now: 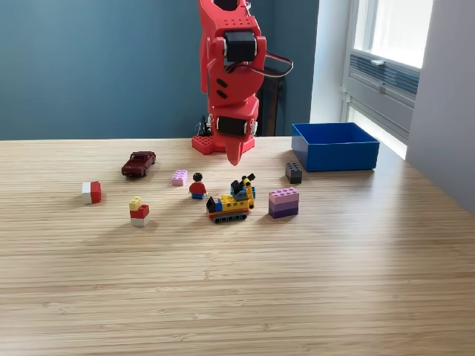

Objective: Grasp a lego block and put it in the bin.

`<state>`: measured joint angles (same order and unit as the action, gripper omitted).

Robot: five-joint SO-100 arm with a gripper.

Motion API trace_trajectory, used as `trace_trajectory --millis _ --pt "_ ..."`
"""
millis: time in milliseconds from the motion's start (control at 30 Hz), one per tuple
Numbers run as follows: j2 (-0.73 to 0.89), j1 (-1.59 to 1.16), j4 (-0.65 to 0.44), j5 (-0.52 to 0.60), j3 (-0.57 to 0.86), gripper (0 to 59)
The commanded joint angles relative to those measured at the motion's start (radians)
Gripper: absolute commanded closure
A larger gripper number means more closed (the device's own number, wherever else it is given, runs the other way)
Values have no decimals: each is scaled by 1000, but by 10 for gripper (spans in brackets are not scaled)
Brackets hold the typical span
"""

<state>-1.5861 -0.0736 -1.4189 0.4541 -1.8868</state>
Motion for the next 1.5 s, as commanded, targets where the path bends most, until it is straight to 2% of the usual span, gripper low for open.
trace_trajectory --millis 33,400,533,567,700,833,1067,1300,1500 --pt "-80 37 -12 -8 -15 585" --pt "-81 192 -49 -212 -3 580" --pt "-81 249 -57 -275 9 525" --pt "-81 262 -60 -281 11 523" --pt "-81 311 -63 -282 8 440" --pt "-81 345 -63 -262 9 390" --pt "-190 390 -61 -250 -15 382" --pt "-336 399 -49 -301 -91 372" --pt "-397 399 58 -382 -245 339"
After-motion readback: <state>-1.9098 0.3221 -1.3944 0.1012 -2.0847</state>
